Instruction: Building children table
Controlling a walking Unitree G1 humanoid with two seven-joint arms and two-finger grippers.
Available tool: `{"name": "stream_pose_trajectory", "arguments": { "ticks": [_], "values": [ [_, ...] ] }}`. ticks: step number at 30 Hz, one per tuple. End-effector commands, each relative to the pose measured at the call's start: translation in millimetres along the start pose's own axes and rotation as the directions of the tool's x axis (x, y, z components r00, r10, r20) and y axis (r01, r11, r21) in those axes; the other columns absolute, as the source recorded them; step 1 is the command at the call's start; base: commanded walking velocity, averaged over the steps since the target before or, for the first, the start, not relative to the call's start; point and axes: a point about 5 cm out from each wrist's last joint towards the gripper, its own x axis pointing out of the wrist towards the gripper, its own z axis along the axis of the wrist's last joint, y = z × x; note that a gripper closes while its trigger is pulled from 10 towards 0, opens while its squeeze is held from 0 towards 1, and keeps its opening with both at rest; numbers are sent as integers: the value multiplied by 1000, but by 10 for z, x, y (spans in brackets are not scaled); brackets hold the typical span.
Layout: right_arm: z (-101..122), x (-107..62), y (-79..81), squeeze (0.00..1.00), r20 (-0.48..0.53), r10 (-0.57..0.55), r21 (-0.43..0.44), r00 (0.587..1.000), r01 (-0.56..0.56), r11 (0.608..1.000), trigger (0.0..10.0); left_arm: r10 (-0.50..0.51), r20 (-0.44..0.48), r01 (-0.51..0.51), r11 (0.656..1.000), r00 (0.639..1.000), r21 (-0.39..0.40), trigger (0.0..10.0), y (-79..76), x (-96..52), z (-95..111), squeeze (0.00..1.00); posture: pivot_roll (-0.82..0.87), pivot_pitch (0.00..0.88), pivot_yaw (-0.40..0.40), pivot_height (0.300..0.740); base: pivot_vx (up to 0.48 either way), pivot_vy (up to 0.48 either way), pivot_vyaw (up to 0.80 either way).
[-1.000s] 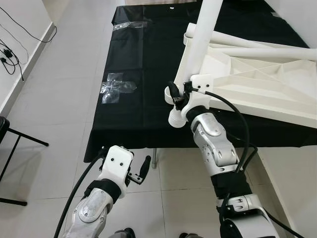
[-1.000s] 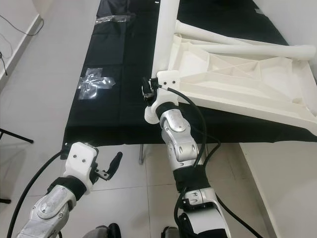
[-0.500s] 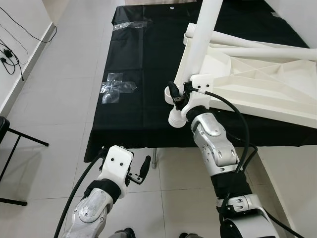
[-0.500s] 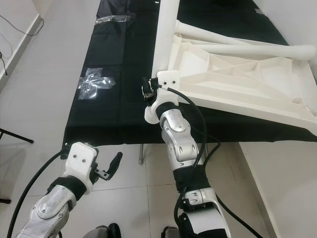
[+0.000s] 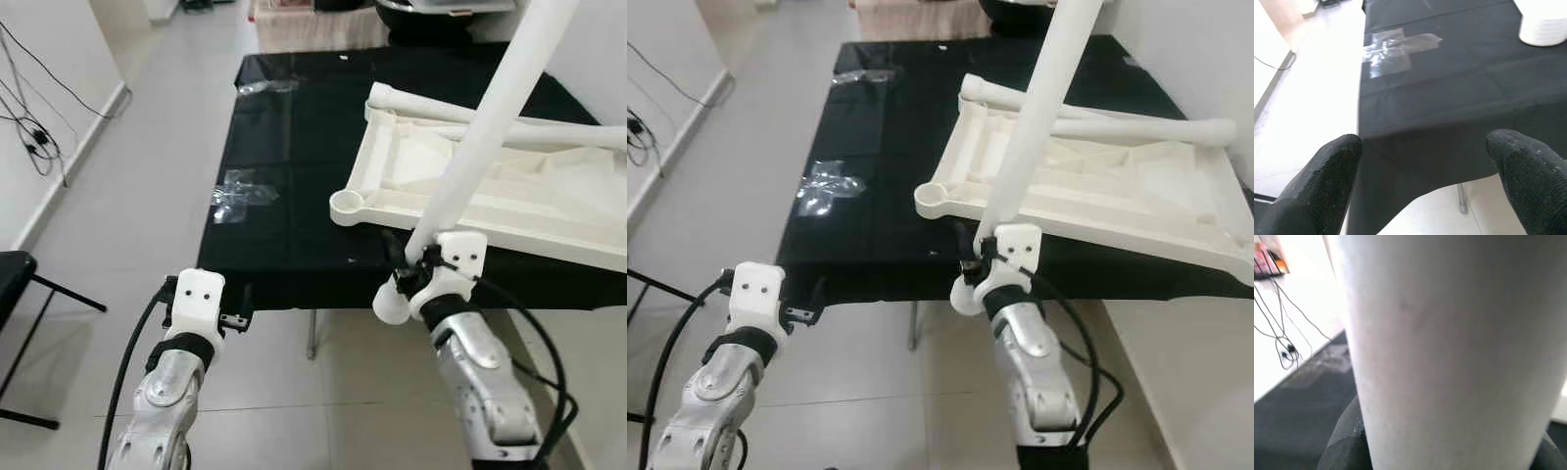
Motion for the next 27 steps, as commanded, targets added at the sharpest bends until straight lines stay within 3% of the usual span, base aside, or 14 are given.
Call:
{"name": "stream_pose_trajectory", "arguments": {
  "ticks": [1,4,6,8,10,15,19,23,27],
  "values": [
    [193,19,-5,0,57,23,21,998,-25,999,10000,8,4,-8,1000,1000,-8,10000,3,25,4,0,-89,97,14,740,0,0,0],
    [380,85,16,0,118,72,10,990,-74,997,10000,9,29,-8,1000,1000,-15,10000,-2,76,64,0,-91,88,13,740,0,0,0],
    [380,85,16,0,118,72,10,990,-74,997,10000,9,29,-8,1000,1000,-15,10000,-2,76,64,0,-91,88,13,740,0,0,0],
    [445,169,94,0,136,119,0,984,-120,993,10000,47,87,-51,998,995,47,10000,37,145,171,0,-89,70,11,740,0,0,0],
    [427,242,187,0,140,157,-18,978,-156,988,10000,40,134,-51,996,990,79,10000,49,190,246,0,-84,59,8,740,0,0,0],
    [400,287,243,0,134,175,-18,975,-174,985,10000,9,155,-21,997,988,73,10000,21,187,274,0,-78,52,4,740,0,0,0],
    [369,337,305,0,109,211,-7,971,-212,977,10000,-101,145,94,994,984,54,10000,-93,127,250,0,-70,48,0,740,0,0,400],
    [385,378,337,0,111,211,33,971,-216,976,10000,-152,138,146,988,979,56,10000,-158,94,225,0,-70,57,2,740,222,0,200],
    [409,430,355,0,114,203,8,973,-205,979,10000,-203,127,197,979,971,56,10000,-241,72,185,0,-67,63,5,740,325,0,600]
  ]
}}
